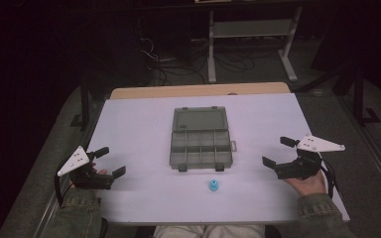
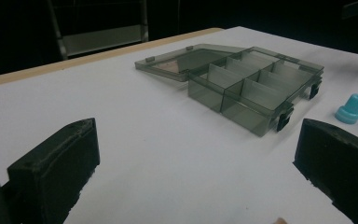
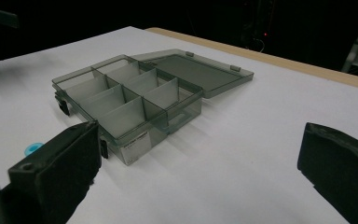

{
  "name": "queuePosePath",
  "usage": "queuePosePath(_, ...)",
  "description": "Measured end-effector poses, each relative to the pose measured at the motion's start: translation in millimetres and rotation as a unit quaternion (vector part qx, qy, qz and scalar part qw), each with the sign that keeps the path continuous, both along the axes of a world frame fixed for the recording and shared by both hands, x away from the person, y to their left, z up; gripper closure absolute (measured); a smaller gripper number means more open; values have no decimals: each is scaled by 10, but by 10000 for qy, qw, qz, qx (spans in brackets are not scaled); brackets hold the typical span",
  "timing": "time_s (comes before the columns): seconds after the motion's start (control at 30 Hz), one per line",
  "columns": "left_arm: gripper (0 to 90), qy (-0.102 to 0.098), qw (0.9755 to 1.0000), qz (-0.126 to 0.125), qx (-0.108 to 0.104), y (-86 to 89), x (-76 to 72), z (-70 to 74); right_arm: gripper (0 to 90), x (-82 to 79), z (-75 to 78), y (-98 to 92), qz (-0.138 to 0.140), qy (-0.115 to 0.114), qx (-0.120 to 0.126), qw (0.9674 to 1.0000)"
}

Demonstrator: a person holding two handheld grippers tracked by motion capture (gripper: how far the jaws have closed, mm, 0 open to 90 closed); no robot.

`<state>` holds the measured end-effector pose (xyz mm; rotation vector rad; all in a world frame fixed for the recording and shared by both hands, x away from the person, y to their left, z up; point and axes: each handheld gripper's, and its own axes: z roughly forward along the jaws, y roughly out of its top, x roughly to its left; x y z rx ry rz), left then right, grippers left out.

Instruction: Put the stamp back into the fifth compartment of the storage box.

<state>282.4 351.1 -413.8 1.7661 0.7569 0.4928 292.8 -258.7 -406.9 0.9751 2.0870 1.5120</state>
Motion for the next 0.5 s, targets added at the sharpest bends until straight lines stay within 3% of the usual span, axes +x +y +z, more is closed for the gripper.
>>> queuePosePath(0.5, 0, 66, 9999, 23, 97, -15, 2, -8, 0, -11, -24, 46, 32, 100, -90, 9999)
